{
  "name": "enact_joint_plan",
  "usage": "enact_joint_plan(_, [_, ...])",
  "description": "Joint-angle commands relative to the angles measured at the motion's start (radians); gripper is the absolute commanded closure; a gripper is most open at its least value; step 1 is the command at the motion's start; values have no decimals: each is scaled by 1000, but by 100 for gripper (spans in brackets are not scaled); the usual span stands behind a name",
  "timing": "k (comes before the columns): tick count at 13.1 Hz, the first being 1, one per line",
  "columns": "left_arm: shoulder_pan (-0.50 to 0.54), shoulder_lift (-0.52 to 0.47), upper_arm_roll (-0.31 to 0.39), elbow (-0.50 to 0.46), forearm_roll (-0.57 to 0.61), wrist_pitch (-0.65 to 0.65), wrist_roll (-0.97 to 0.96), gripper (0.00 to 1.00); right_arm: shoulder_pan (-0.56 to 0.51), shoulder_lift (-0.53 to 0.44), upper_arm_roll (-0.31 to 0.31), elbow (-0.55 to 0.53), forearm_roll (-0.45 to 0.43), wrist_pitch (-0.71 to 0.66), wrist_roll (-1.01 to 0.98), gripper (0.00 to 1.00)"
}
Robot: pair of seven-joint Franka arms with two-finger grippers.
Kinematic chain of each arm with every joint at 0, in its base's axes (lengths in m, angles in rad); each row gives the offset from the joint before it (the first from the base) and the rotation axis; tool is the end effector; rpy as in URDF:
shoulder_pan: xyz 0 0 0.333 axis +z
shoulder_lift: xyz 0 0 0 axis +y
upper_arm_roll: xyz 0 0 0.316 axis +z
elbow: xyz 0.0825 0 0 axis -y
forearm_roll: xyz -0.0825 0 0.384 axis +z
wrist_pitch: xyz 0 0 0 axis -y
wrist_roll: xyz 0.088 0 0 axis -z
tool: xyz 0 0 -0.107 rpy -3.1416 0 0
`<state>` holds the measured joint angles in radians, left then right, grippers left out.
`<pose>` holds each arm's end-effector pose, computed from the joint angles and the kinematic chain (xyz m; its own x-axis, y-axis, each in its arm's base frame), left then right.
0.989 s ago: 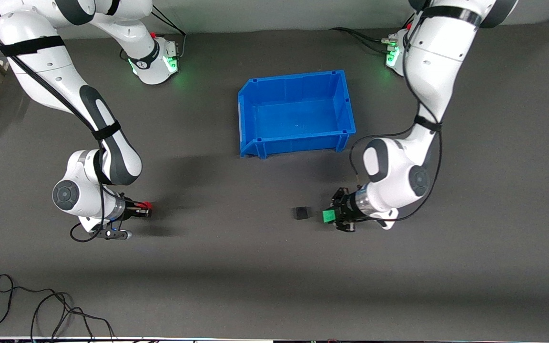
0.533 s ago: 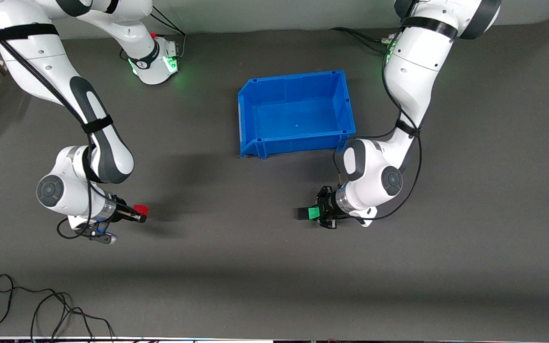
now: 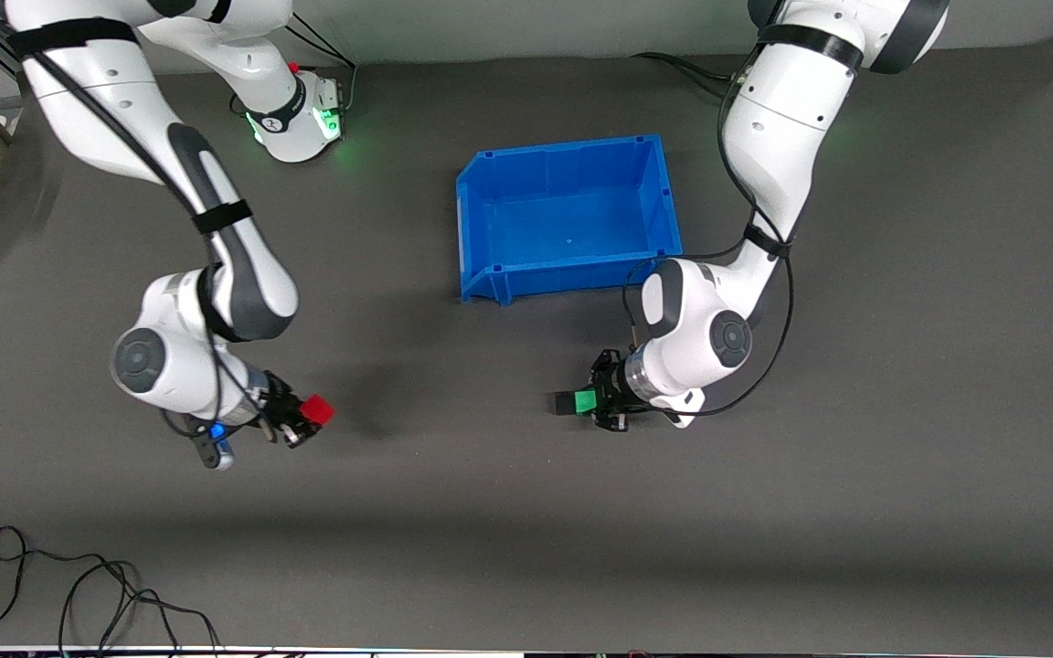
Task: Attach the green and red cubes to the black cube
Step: 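Carry the green cube beside the black cube with the left gripper, then release the green cube while the right gripper carries the red cube over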
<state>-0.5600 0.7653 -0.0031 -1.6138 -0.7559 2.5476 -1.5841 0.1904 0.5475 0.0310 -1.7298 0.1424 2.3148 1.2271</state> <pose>0.6014 -0.3687 0.1898 -0.0456 0.8786 -0.4755 0.9985 0.0541 0.0043 0.6561 0.1484 0.2700 0.4499 -0.8868 -0.1063 -0.8930 -0.4445 -0.0709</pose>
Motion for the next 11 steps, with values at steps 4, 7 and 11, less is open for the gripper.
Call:
enact_joint_plan(4, [-63, 19, 20, 32, -63, 86, -25, 96, 136, 127, -6, 234, 14, -101, 432, 100])
enact_joint_plan(7, [-66, 34, 20, 34, -62, 98, -22, 45, 196, 152, -6, 272, 16, -101, 579, 100])
enact_joint_plan(11, [-78, 40, 20, 34, -51, 115, -20, 27, 303, 251, -11, 375, -1, -100, 805, 100])
